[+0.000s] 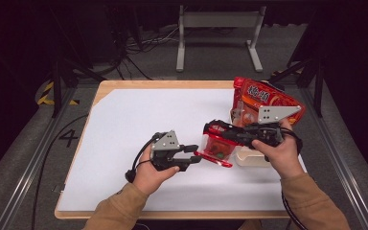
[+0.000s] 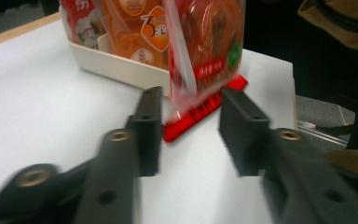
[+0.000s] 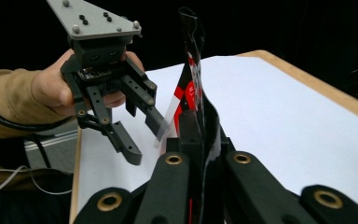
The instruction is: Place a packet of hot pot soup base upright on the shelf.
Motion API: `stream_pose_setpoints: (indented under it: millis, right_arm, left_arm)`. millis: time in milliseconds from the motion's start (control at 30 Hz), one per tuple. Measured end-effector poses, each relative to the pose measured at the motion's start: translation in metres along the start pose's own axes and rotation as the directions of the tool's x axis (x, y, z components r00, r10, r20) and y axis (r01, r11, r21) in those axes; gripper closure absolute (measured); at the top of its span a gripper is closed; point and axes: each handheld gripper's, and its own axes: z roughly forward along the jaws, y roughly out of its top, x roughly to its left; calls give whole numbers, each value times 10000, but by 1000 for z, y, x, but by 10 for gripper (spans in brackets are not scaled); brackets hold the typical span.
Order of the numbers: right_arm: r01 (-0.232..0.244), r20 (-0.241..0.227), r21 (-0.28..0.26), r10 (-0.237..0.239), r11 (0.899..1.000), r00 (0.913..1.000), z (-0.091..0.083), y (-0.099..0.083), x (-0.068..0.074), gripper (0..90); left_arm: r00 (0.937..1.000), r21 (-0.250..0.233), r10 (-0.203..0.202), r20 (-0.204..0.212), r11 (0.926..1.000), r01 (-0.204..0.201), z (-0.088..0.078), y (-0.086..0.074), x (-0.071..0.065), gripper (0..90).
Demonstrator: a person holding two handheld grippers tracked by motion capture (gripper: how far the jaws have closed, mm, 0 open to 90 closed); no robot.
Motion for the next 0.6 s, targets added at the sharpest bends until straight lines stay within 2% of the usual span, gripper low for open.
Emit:
stream_pose_setpoints:
  millis: [67,133,400,600]
  right_arm:
    - [234,219,64,-236,9997,9995,-6,3,-1,900]
    - [400,393,61,-402,9992,9984,-13,5,-3,900]
    - [658,820,60,-661,9978,9944,-39,11,-9,900]
    - [747,1142,174,-762,9971,9905,-56,10,-15,900]
  left_arm:
    - [9996,126,-194,-201,9997,197,-3,-2,3,439]
    - [9994,173,-224,-279,9996,229,-5,-3,6,382]
    - [9915,55,-626,-1139,9980,637,-27,-11,20,289]
    - [9793,3,-952,-1786,9953,968,-49,-21,30,244]
